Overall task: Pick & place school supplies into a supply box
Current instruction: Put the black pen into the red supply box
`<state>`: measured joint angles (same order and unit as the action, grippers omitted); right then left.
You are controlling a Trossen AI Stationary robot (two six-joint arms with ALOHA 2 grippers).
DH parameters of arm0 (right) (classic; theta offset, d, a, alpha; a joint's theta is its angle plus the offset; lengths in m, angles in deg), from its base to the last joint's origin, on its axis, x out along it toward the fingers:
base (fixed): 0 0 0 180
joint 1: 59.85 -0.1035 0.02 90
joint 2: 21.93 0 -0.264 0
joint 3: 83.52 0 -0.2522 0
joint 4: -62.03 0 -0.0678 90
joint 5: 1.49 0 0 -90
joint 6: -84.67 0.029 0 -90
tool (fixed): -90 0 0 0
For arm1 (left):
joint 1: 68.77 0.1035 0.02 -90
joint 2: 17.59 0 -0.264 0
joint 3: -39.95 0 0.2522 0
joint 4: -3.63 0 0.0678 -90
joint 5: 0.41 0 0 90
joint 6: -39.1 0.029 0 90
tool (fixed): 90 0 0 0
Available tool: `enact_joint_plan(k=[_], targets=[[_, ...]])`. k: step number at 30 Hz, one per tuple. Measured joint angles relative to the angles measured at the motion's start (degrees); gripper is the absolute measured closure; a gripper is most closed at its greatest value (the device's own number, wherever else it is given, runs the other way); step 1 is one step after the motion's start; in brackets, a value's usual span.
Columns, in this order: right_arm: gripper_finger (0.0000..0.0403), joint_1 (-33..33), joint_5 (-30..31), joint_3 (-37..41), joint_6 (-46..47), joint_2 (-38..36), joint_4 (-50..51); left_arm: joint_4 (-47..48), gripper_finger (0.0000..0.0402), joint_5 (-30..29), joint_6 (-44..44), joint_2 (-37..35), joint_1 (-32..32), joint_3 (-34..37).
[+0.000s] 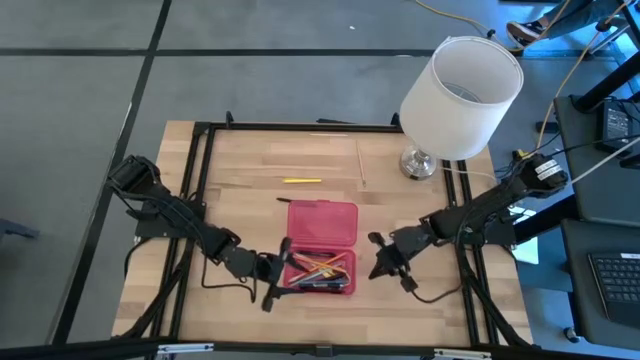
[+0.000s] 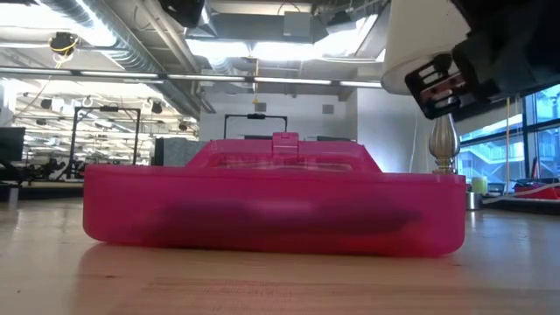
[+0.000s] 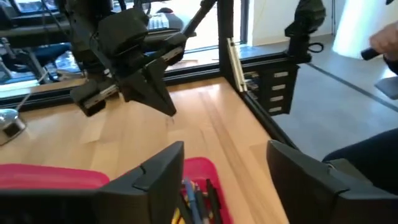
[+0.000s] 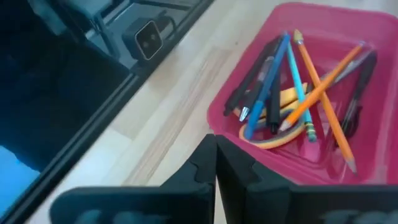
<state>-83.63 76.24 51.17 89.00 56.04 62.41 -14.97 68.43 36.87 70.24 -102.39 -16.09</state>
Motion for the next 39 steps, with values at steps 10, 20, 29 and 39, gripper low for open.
enact_joint_plan(k=[10,20,29,39], targets=[[0.0391,1.05,3.52,15.68,7.23,-7.37,-22.81,0.29,0.0168,4.16,-5.73,0.00,0.06,0.00],[0.0391,4.88,3.78,26.09,7.32,-23.65,-25.46,28.25,0.0169,-12.26,-14.95,-8.71,4.66,0.00],[0.0391,7.39,4.33,29.82,10.30,-29.03,-24.81,53.30,0.0169,-5.30,-23.36,-19.18,19.04,0.00],[0.0391,8.69,4.22,29.99,10.44,-29.02,-24.12,63.31,0.0169,1.31,-16.71,-15.87,31.11,0.00]])
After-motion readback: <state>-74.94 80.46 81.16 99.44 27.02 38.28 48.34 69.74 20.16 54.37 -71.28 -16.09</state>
